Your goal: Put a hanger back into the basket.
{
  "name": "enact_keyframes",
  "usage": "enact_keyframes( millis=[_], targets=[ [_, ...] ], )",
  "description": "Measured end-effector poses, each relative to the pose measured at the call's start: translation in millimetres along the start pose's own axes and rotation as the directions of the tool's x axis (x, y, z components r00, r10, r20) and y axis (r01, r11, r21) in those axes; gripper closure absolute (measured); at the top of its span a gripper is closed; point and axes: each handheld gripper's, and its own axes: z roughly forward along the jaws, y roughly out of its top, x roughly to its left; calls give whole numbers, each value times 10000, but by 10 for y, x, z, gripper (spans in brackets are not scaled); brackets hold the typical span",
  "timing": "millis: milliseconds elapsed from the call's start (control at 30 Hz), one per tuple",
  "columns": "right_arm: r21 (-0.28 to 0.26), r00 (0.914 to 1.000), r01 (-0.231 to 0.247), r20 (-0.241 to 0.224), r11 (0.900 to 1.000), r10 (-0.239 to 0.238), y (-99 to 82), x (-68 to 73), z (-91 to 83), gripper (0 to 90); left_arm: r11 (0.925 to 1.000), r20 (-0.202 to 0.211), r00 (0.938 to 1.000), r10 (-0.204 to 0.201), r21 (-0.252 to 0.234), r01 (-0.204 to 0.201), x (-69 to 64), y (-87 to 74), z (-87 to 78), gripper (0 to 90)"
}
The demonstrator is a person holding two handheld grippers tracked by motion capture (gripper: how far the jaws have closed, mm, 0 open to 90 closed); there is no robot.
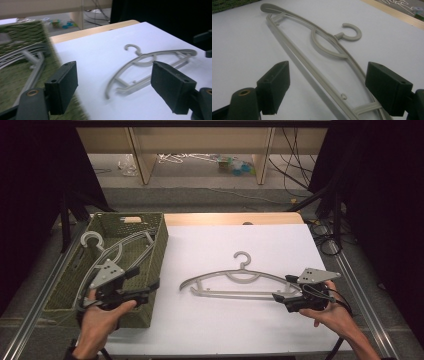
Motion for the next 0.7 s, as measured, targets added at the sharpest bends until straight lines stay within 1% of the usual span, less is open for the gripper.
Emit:
enact_keyframes(
  millis=[67, 100, 133, 167, 200, 233, 267, 300, 333, 367, 433, 467, 500, 533, 567, 600, 633, 667, 700],
  targets=[
    [-125, 10000, 76, 18, 9999, -76, 6, -8, -2, 208, 10000, 269, 9996, 57, 48, -58, -101, -9, 85, 208],
    [-172, 10000, 2, 77, 9999, -1, 7, -6, -4, 207, 9999, 472, 9989, -21, 118, 15, -167, -20, 140, 188],
    [-218, 10000, -4, 76, 9998, 5, 6, -11, -2, 205, 9998, 572, 9983, 123, 133, -131, -199, -25, 171, 180],
    [-161, 10000, -97, 2, 9998, 97, 4, -11, -4, 205, 9992, 594, 9976, 351, 147, -361, -241, -33, 209, 180],
    [-203, 9999, -127, -4, 9997, 127, -1, -15, -2, 202, 9991, 575, 9976, 383, 177, -394, -289, -46, 250, 179],
    [-246, 9999, -160, 18, 9996, 161, -4, -18, 0, 197, 9981, 627, 9963, 591, 152, -601, -322, -54, 287, 176],
    [-231, 9998, -201, 3, 9995, 201, -5, -22, -5, 188, 9986, 661, 9965, 511, 97, -519, -366, -72, 329, 174],
    [-281, 9998, -177, 1, 9994, 177, -4, -29, -4, 184, 9980, 695, 9956, 622, 72, -628, -401, -87, 369, 174],
    [-338, 9998, -204, 62, 9992, 206, -2, -33, -6, 181, 9967, 555, 9952, 810, -73, -807, -435, -108, 404, 173],
    [-455, 9997, -229, 27, 9987, 230, -1, -37, 0, 177, 9938, 408, 9931, 1100, -188, -1094, -474, -143, 445, 174],
    [-504, 9997, -263, 9, 9984, 264, 2, -43, -12, 174, 9939, 576, 9922, 1104, -81, -1101, -510, -192, 512, 174],
    [-579, 9996, -275, 0, 9979, 275, 1, -41, -12, 173, 9943, 541, 9929, 1064, -51, -1063, -525, -222, 536, 174],
    [-606, 9995, -297, 63, 9977, 301, 0, -38, -22, 169, 9948, 647, 9927, 1015, 14, -1018, -535, -251, 564, 174],
    [-613, 9994, -342, -5, 9975, 342, -3, -39, -26, 167, 9953, 767, 9925, 948, 99, -959, -545, -276, 588, 173],
    [-724, 9996, -266, 78, 9970, 272, -7, -48, -30, 166, 9953, 862, 9917, 953, 84, -964, -552, -302, 609, 173],
    [-746, 9994, -294, 144, 9968, 305, -12, -48, -35, 165, 9950, 914, 9912, 960, 174, -980, -562, -322, 626, 171],
    [-669, 9993, -356, 83, 9971, 363, -16, -49, -40, 165, 9957, 1070, 9907, 845, 286, -880, -567, -341, 647, 169],
    [-664, 9992, -392, 80, 9970, 398, -21, -49, -43, 165, 9968, 1086, 9915, 716, 281, -751, -568, -363, 664, 169],
    [-677, 9989, -427, 154, 9968, 438, -26, -47, -47, 164, 9970, 1061, 9918, 706, 236, -735, -567, -389, 682, 168]
  ],
)
